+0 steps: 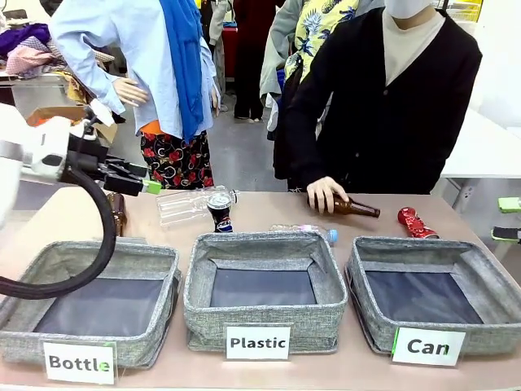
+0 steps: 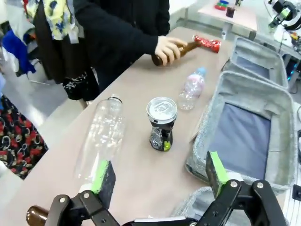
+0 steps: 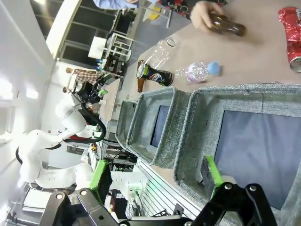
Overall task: Sort the can waste into the basket.
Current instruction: Pick up the can waste from the table and place it in the right Fabric basket.
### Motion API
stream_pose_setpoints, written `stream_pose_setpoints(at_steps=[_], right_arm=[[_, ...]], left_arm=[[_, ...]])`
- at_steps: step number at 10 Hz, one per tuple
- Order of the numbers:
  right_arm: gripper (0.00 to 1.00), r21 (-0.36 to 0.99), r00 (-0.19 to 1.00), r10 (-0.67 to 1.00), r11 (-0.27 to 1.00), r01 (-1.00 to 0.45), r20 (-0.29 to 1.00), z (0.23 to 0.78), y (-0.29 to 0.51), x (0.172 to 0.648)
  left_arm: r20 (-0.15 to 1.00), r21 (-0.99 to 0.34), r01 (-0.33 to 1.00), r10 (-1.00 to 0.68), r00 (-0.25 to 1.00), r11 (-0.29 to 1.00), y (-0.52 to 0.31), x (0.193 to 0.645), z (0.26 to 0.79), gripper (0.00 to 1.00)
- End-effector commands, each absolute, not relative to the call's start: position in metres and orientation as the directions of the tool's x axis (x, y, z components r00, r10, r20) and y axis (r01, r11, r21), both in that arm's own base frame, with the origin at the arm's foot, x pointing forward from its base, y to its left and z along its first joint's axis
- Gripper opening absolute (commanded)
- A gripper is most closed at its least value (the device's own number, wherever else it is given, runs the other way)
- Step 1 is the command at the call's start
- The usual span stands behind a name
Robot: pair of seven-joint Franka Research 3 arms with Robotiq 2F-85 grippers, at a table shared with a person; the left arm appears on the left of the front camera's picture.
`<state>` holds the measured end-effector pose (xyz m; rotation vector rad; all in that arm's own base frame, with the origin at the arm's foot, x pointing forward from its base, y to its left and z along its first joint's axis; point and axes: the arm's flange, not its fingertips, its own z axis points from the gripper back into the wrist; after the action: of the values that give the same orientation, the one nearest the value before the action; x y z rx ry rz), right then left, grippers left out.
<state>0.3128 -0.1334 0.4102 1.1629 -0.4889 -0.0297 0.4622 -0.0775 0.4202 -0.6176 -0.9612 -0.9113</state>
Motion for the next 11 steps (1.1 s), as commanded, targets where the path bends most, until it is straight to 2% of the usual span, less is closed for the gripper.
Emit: stream_pose_setpoints(at_steps=[1, 2, 3, 4, 5, 6, 7, 8, 9, 11], right_arm=[[1.00, 0.879, 0.881, -0.274, 0.400, -0.259, 0.385, 0.411, -0.135, 0.318], [1.00, 0.879, 0.881, -0.274, 0.400, -0.259, 0.385, 0.411, -0.135, 0.318], [1.00, 0.879, 0.881, -0.274, 0.400, -0.259, 0.385, 0.411, -0.135, 0.318], [1.00, 0.879, 0.881, -0.274, 0.400, -0.259, 0.385, 0.411, -0.135, 0.318], [1.00, 0.879, 0.881, -0.274, 0.400, -0.259, 0.385, 0.411, -0.135, 0.318], [1.00, 0.879, 0.881, -0.274, 0.400, -0.259, 0.385, 0.411, -0.135, 0.318], [1.00, 0.879, 0.881, -0.274, 0.400, -0.259, 0.385, 0.411, -0.135, 0.318], [1.00, 0.879, 0.881, -0.274, 0.400, -0.259, 0.385, 0.411, -0.135, 0.318], [1.00, 0.879, 0.881, -0.274, 0.400, -0.259, 0.385, 0.411, -0.135, 0.318], [1.00, 0.879, 0.881, -0.274, 0.400, -0.259, 0.385, 0.411, -0.135, 0.318]], left_arm=[[0.888, -0.034, 0.869, -0.383, 0.253, 0.494, -0.084, 0.465, 0.417, 1.00], [0.893, 0.046, 0.889, -0.418, 0.168, 0.456, -0.102, 0.474, 0.408, 1.00], [0.910, 0.073, 0.936, -0.407, 0.079, 0.345, -0.114, 0.488, 0.403, 1.00], [0.927, 0.094, 0.934, -0.373, 0.044, 0.344, -0.121, 0.503, 0.400, 1.00], [0.941, 0.017, 0.938, -0.323, 0.102, 0.346, -0.090, 0.503, 0.415, 1.00], [0.969, -0.014, 0.929, -0.225, 0.105, 0.371, -0.030, 0.480, 0.444, 1.00], [0.975, -0.020, 0.910, -0.192, 0.109, 0.413, 0.028, 0.449, 0.466, 1.00], [0.970, -0.017, 0.917, -0.218, 0.112, 0.398, 0.080, 0.410, 0.478, 1.00], [0.969, 0.014, 0.888, -0.225, 0.101, 0.461, 0.113, 0.380, 0.482, 1.00], [0.973, 0.052, 0.888, -0.224, 0.058, 0.457, 0.168, 0.331, 0.472, 1.00]])
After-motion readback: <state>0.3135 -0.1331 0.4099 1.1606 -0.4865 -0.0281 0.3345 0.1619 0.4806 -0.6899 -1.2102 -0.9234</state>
